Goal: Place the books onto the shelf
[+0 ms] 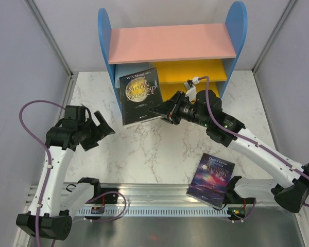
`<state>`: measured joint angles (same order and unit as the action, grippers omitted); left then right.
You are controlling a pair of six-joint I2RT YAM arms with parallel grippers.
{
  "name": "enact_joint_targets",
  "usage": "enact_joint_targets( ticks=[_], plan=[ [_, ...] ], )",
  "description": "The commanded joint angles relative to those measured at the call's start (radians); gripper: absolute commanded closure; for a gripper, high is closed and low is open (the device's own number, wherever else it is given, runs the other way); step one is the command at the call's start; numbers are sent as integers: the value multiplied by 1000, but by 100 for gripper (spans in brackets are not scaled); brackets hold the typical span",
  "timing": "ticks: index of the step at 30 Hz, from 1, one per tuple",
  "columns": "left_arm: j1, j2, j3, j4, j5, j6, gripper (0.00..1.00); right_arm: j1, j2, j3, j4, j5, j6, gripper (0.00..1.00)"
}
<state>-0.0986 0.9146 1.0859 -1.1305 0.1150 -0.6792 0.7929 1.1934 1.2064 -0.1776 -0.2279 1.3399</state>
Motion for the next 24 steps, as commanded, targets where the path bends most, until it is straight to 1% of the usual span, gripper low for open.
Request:
enact_joint_targets(
  ticks=[1,6,11,16,20,24],
  plan=[
    [-3,-14,-12,1,6,30,2,-12,-23,-5,328,-33,76,100],
    [-6,-10,-7,0,5,35,2,-43,17,-31,440,-34,128,100],
    [-10,-8,-7,3,8,35,2,-107,106,19,487,-70,156,100],
    [-13,-14,-4,3,17,32,2,-159,256,139,523,-111,182,100],
    [-15,-16,5,3,23,29,2,-179,391,254,547,-136,206,100],
    [-15,-19,14,2,25,30,2,-188,483,364,538,-157,217,100]
  ],
)
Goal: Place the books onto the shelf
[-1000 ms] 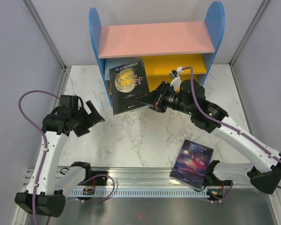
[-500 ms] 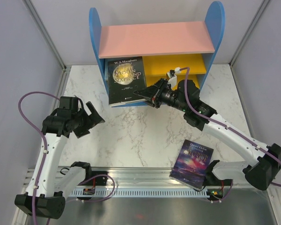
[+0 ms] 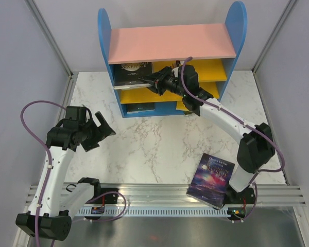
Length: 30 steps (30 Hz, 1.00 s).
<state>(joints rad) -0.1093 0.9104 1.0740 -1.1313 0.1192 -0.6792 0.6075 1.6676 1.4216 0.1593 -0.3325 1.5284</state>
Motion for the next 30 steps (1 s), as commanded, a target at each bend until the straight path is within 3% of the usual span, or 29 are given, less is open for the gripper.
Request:
enact_joint_targets(
  ticks=[1,4,7,8,11,16,30],
  plan=[
    [-3,-15,26,4,20,29,2,-6,29,170,192,-59,30,100],
    [-3,-13,32,4,20,29,2,-15,84,221,183,-77,50,98],
    [-6,-7,41,5,19,30,2,-20,110,195,200,-99,91,81],
    [-6,-5,44,5,17,30,2,-20,104,176,219,-99,114,62],
    [-7,-2,47,7,16,30,2,-22,64,97,246,-99,128,36],
    [-7,4,38,19,23,27,2,-26,-11,-7,243,-115,133,29],
    [-7,15,27,33,37,21,2,-26,-80,-144,223,-175,118,28]
  ],
)
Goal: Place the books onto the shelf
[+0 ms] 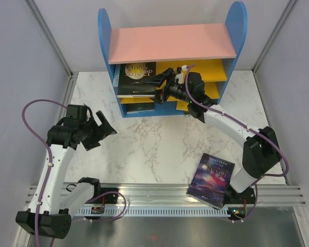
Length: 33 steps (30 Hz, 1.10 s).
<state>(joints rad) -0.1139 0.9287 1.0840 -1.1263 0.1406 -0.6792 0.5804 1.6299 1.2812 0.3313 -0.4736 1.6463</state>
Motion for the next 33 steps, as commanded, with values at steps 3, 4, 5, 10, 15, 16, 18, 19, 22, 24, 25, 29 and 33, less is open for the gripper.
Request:
enact_joint_targets(
  ticks=[3,4,5,10,15,16,18,19,22,24,25,29,33],
  plan=[
    [-3,-8,16,28,16,21,2,1,-33,6,43,-52,-3,28],
    [-3,-7,16,26,17,23,2,1,-31,9,37,-57,-6,28],
    [-3,-8,16,26,14,23,2,1,-30,13,31,-63,-16,28],
    [-3,-10,17,25,13,23,2,1,-31,35,-75,-97,-72,30],
    [-3,-7,16,25,14,20,2,-1,-48,24,-132,-103,-114,42],
    [-3,-5,16,26,14,20,2,-1,-51,23,-139,-103,-117,44],
    [-3,-5,16,26,14,20,2,1,-61,21,-150,-102,-126,48],
    [-3,-7,16,25,14,18,2,1,-65,21,-156,-100,-129,50],
    [-3,-8,13,25,14,20,2,-1,-80,20,-175,-94,-138,53],
    [-1,-10,11,25,13,20,2,-2,-87,20,-179,-91,-141,55],
    [-3,-11,10,25,16,21,2,-2,-88,21,-184,-89,-146,56],
    [-3,-11,8,26,14,21,2,-5,-93,24,-190,-86,-152,60],
    [-3,-8,8,26,16,21,2,-7,-79,30,-190,-86,-154,64]
  ],
)
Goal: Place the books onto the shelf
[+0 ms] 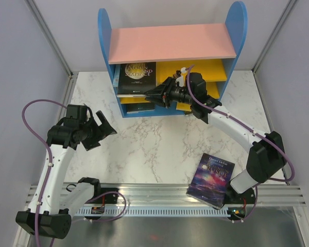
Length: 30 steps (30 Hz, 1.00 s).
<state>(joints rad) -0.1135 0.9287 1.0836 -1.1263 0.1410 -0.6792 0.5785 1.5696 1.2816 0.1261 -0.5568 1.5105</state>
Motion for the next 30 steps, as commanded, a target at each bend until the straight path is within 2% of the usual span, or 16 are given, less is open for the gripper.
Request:
enact_joint_targets(
  ticks=[1,8,15,27,30],
  plan=[
    [-3,-8,10,25,16,23,2,-5,-14,33,15,-2,-18,64],
    [-3,-5,10,26,14,24,2,-5,39,85,14,1,-19,69],
    [-3,-7,12,25,14,26,2,-3,141,219,7,0,-15,72],
    [-5,-13,15,20,9,30,2,-5,271,349,15,20,28,73],
    [-5,-16,13,20,9,30,2,-8,279,348,24,26,40,69]
  ],
)
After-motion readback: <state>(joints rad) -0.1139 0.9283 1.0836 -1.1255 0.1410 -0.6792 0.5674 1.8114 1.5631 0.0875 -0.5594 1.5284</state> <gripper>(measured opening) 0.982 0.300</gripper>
